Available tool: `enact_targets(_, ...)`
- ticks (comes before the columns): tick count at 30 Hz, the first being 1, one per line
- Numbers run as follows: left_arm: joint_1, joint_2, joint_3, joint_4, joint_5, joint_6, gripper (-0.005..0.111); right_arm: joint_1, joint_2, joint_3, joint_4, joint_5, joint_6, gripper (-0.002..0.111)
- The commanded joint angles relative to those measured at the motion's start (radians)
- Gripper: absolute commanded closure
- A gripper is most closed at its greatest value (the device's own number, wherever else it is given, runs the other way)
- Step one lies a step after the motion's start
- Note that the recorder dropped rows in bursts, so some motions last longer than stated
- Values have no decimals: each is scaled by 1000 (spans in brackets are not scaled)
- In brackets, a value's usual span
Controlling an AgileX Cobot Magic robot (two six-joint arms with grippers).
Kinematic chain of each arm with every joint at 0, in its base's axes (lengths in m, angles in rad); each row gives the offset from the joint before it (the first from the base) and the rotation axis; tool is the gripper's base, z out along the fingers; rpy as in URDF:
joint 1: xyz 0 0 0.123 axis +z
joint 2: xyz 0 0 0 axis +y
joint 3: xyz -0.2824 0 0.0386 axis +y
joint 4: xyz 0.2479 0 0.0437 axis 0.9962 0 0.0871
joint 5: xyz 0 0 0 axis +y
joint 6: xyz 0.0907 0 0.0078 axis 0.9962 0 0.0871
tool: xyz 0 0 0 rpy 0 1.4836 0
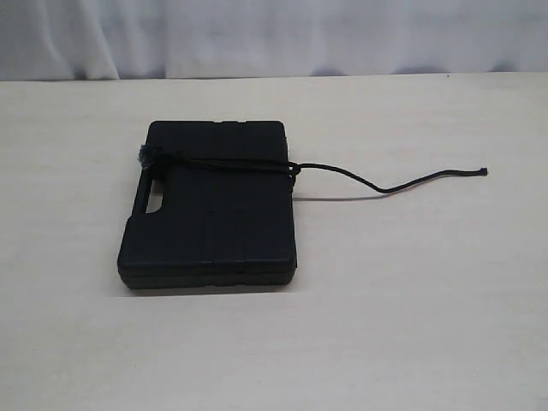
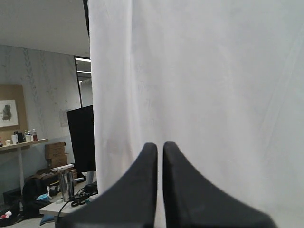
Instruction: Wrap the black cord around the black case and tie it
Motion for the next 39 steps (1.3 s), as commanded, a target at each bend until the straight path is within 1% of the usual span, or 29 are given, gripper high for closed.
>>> enact_targets(1, -1, -35, 5, 45, -1, -17, 107, 1, -6, 4, 4, 0, 5, 104)
enact_targets(2, -1, -66, 18, 110, -9, -72, 107, 1, -6, 4, 4, 0, 5, 104)
enact_targets(6, -1, -147, 90, 282, -97, -251, 107, 1, -6, 4, 4, 0, 5, 104)
enact_targets(7, -1, -182, 131, 323, -143, -291, 107, 1, -6, 4, 4, 0, 5, 104)
enact_targets(8, -1, -196, 146, 341, -156, -296, 107, 1, -6, 4, 4, 0, 5, 104)
enact_targets(11, -1, -228, 184, 406, -155, -320, 107, 1, -6, 4, 4, 0, 5, 104)
enact_targets(12, -1, -233, 193, 436, -158, -359, 107, 1, -6, 4, 4, 0, 5, 104)
enact_targets(15, -1, -254, 230, 607, -164, -517, 107, 1, -6, 4, 4, 0, 5, 104)
enact_targets(16, -1, -262, 238, 632, -164, -546, 107, 1, -6, 4, 4, 0, 5, 104)
enact_targets(20, -1, -281, 268, 622, -174, -557, 107, 1, -6, 4, 4, 0, 5, 104)
enact_targets(23, 3, -292, 300, 622, -208, -557, 107, 1, -6, 4, 4, 0, 5, 104)
enact_targets(26, 35, -313, 326, 613, -215, -557, 107, 1, -6, 4, 4, 0, 5, 104)
enact_targets(29, 90, -323, 359, 564, -215, -555, 107, 1, -6, 4, 4, 0, 5, 104)
enact_targets(31, 118, -323, 386, 565, -216, -555, 107, 1, -6, 4, 4, 0, 5, 104)
enact_targets(39, 120, -323, 509, 572, -232, -555, 107, 1, -6, 4, 4, 0, 5, 104)
